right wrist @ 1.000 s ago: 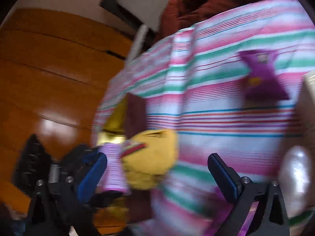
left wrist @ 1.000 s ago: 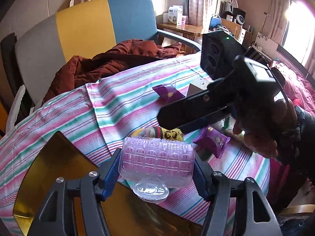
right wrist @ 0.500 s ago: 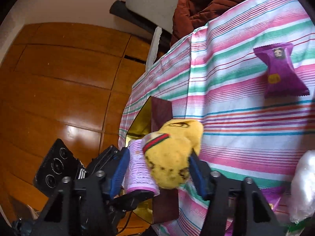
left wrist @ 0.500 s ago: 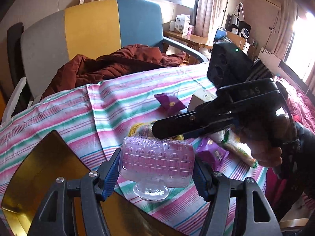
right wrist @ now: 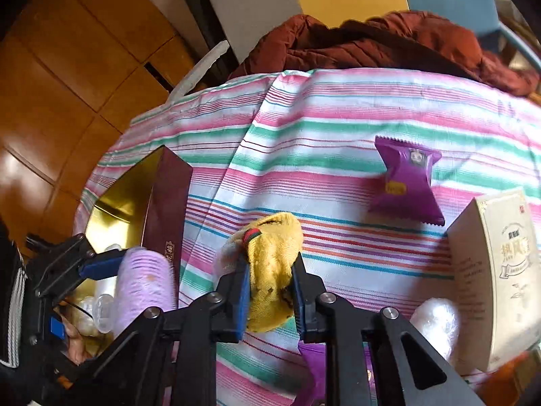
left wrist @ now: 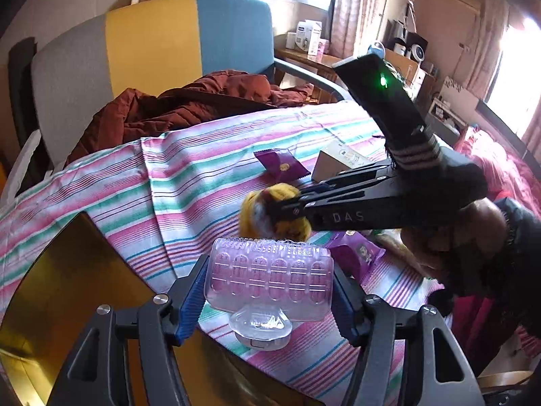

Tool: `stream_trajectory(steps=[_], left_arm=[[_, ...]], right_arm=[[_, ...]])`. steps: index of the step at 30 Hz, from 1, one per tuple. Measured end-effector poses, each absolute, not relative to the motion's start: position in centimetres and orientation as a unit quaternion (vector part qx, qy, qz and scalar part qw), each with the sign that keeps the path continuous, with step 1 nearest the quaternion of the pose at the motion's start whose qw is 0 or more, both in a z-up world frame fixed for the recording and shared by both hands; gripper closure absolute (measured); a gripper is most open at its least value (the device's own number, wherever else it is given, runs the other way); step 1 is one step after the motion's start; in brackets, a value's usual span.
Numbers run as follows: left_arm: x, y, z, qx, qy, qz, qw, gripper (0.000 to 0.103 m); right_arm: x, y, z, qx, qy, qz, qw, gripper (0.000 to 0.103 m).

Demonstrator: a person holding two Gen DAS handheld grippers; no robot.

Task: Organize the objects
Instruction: 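Grasp the pink hair roller with the left tool while the right tool grasps the yellow cloth, then lower both items into the gold tray and open both tools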

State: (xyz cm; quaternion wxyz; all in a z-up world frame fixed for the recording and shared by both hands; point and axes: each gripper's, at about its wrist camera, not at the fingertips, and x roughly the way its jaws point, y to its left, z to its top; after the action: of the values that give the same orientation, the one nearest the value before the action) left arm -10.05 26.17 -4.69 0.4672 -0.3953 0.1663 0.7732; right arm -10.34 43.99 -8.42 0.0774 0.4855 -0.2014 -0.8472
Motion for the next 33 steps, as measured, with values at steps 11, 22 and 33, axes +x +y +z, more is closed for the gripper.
stream_trajectory(steps=[11, 22, 33], left_arm=[[-14.9, 14.0, -2.3, -0.424, 0.068, 0.845, 0.319, 0.037], [-21.9, 2.6, -4.7, -0.467, 0.035, 0.869, 0.158, 0.037], [-22.1, -1.4, -4.8, -0.477, -0.019, 0.868, 0.14, 0.02]], right_arm=[[-9.4, 42.6, -4.0, 0.42, -0.161, -0.892, 0.053, 0.081], [-10.8, 31.7, -0.7, 0.416, -0.112, -0.894, 0.122, 0.081], [-16.0, 25.2, -4.4, 0.471, -0.078, -0.877, 0.063, 0.043]])
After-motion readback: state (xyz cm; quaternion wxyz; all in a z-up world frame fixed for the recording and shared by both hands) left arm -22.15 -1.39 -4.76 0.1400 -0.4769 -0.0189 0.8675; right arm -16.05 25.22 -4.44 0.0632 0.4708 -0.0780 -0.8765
